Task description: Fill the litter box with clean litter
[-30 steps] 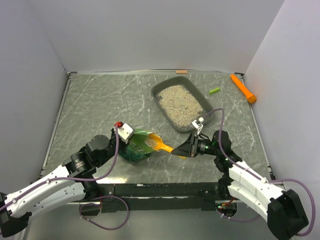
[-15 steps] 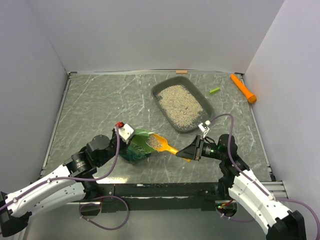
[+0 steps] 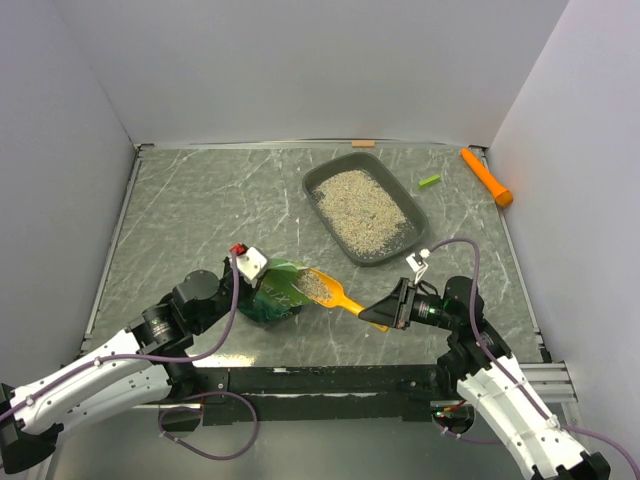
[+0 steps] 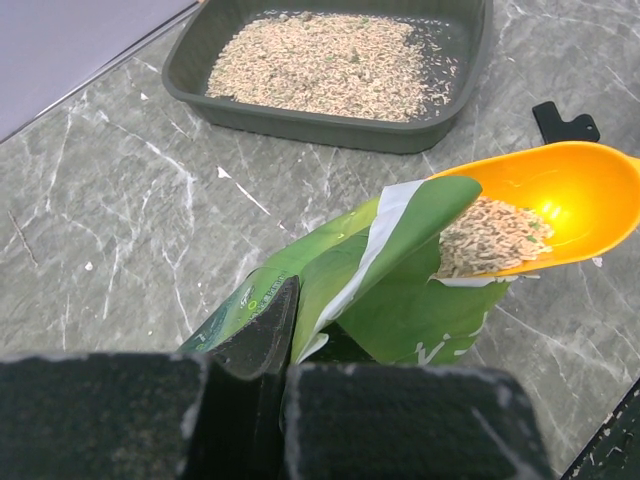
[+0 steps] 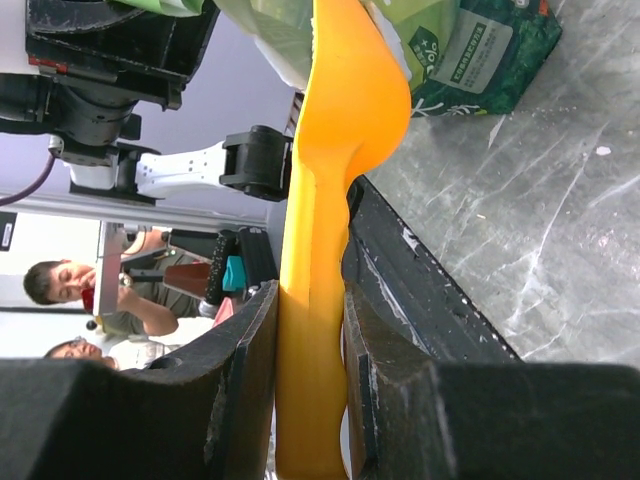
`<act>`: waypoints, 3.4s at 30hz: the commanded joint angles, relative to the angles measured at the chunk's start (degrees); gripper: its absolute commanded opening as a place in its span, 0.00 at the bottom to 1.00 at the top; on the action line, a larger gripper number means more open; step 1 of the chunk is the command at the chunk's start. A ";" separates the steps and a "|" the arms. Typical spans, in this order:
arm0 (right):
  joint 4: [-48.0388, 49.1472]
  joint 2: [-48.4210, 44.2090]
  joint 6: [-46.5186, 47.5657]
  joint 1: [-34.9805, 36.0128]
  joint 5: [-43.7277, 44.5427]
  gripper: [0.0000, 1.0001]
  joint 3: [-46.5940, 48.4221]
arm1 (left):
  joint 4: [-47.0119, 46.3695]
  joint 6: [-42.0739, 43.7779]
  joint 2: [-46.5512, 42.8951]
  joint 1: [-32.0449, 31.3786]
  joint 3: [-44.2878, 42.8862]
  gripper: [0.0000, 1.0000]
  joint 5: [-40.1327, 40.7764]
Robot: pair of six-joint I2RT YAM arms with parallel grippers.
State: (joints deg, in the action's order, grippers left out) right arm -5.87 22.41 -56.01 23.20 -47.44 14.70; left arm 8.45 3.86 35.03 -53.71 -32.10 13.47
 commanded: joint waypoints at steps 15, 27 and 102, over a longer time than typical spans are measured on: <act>-11.70 -9.32 -10.96 -0.44 5.07 0.00 7.27 | -3.44 -0.43 -3.12 0.01 -0.77 0.01 6.03; -6.09 -8.36 -20.27 -0.35 10.43 0.00 10.08 | -2.65 -0.96 -4.35 0.01 -1.30 0.01 10.61; -41.07 72.07 46.60 18.19 98.51 0.00 66.43 | -1.50 -0.96 -7.34 -0.08 -1.65 0.01 11.40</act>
State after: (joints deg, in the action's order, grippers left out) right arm -44.25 94.96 -12.80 40.73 41.65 80.05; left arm 10.63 3.57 28.29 -53.71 -32.10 22.04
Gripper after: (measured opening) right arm 0.341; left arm 0.012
